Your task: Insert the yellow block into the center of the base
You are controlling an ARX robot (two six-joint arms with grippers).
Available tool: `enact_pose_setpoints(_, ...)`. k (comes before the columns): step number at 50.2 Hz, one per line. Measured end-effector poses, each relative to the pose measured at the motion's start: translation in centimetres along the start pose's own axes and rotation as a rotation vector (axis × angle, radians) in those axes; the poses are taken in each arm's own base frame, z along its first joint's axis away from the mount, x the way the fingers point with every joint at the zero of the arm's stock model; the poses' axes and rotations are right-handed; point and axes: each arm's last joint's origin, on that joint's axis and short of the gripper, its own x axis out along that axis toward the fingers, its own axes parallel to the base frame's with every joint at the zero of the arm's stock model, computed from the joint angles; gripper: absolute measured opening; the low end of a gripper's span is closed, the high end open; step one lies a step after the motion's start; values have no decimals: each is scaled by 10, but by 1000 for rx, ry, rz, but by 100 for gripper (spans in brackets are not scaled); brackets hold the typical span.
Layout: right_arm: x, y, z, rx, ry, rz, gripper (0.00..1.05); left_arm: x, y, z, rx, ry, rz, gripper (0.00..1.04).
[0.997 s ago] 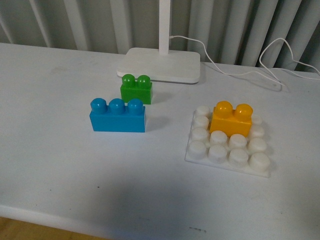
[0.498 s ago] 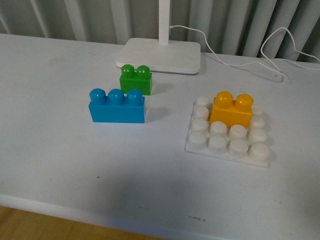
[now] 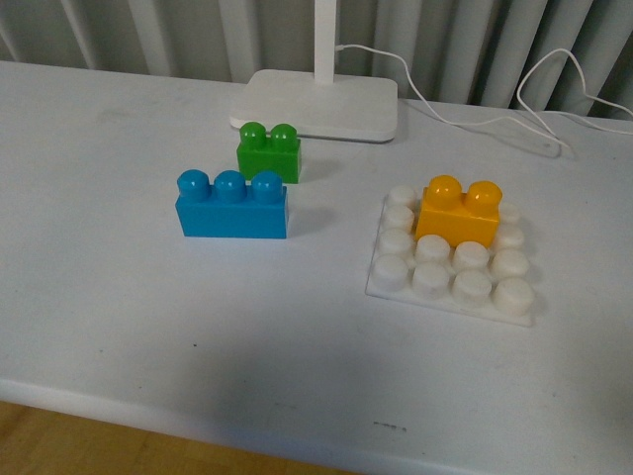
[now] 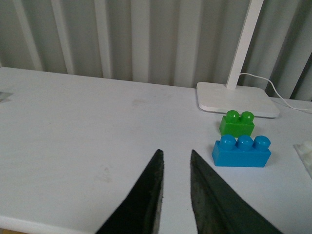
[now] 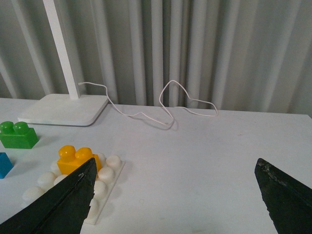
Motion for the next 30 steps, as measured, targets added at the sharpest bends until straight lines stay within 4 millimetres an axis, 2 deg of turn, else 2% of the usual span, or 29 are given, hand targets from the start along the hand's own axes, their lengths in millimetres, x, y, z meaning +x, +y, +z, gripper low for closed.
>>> enact_pose_setpoints(6,0,0,0,0,0,0,95,0,0,0,0,0,0,43)
enact_pose_setpoints(13,0,0,0,0,0,0,95,0,0,0,0,0,0,65)
enact_pose_setpoints(20,0,0,0,0,0,0,95,0,0,0,0,0,0,99)
enact_pose_setpoints(30,0,0,0,0,0,0,95,0,0,0,0,0,0,98)
